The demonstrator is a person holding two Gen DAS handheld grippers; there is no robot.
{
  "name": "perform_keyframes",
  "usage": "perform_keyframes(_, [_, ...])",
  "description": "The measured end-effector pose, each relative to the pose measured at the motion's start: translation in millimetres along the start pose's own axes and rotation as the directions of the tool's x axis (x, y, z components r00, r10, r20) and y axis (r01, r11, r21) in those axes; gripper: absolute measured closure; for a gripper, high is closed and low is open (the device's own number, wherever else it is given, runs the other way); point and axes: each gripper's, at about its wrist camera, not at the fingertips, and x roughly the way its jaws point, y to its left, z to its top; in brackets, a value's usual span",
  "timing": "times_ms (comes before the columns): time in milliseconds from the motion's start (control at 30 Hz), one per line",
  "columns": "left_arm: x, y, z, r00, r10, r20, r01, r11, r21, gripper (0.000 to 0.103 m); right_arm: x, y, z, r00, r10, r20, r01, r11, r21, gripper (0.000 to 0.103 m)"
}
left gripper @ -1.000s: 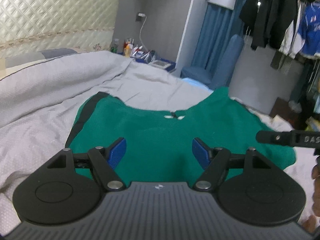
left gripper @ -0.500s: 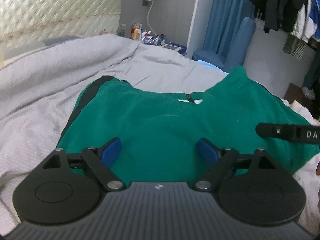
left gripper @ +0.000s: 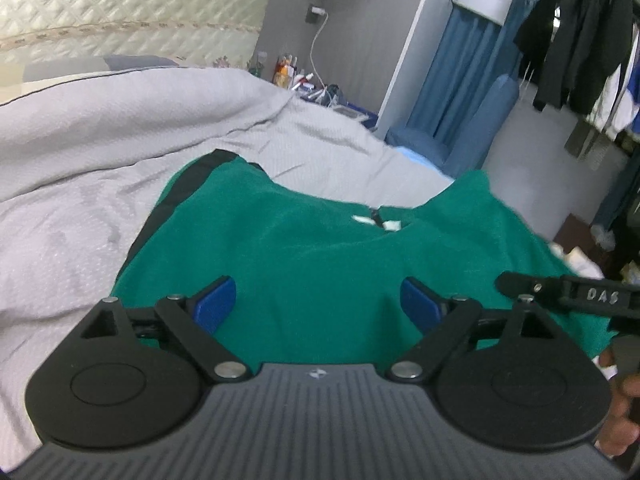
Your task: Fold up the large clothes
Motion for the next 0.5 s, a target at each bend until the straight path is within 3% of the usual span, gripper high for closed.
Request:
perform_keyframes(67, [-17, -2, 0, 1.000, -0.017, 0.016, 0.018, 0.999, -0.029, 0.012, -16, 2, -3, 1.000, 0.018, 0.002, -0.018, 1.000, 0.020, 0.029])
perform_keyframes(233, [-52, 1, -11, 0.997, -0.075, 0.014, 0.076, 0.980, -0.185, 0.012, -54, -2, -12, 0.999, 0.046, 0.014, -0.047, 0.994, 0.097, 0.026])
perform_keyframes(400, [-61, 13, -37, 0.985, -0.167, -0.044, 0.138, 0.915, -0.380, 0.012, -71, -23, -22, 0.996, 0.088, 0.017, -0.089, 0.952, 0.293, 0.017])
perform_keyframes(467, [-60, 20, -45, 0.979, -0.197, -0.060, 0.147, 0.872, -0.467, 0.011, -75, -37, -30, 0.990, 0.136, 0.039, -0.140, 0.897, 0.418, 0.000])
perform_keyframes(500, [-59, 26, -50, 0.975, -0.211, -0.063, 0.149, 0.842, -0.518, 0.011, -75, -44, -32, 0.987, 0.153, 0.048, -0.157, 0.865, 0.476, 0.000])
